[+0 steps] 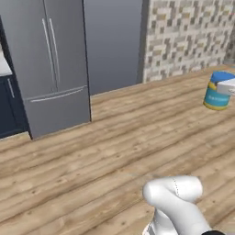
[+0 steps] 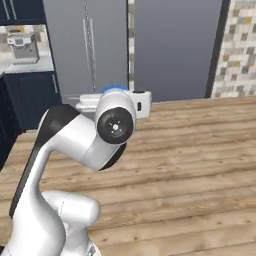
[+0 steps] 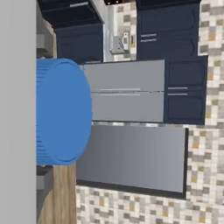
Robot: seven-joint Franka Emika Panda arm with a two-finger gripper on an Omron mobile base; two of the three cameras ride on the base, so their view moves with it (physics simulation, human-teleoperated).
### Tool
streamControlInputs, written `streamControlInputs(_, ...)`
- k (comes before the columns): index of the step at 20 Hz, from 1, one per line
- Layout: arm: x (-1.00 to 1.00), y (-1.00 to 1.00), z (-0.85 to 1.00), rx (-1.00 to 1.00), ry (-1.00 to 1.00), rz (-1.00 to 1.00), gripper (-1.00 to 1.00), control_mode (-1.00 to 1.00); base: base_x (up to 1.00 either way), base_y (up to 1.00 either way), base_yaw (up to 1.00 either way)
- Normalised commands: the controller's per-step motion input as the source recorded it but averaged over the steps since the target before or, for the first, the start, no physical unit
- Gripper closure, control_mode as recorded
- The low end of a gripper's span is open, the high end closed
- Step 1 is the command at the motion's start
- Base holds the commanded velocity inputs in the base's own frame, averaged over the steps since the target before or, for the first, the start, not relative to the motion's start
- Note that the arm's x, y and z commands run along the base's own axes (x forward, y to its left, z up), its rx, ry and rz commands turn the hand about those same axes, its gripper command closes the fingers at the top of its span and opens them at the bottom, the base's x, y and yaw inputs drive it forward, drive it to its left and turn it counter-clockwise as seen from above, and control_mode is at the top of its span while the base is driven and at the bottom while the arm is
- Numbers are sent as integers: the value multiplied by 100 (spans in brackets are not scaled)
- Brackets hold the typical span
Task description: The dining table condiment station is running low on mayonnaise. Refill the condiment station by opening the cabinet and taking the mayonnaise from the cabinet and placing it on the dining table.
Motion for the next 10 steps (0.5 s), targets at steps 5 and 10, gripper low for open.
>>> streamControlInputs(5, 0, 0, 0, 0, 0, 0, 100, 100, 0, -38, -73)
streamControlInputs(10, 0, 0, 0, 0, 0, 0, 100, 100, 15, -38, -65)
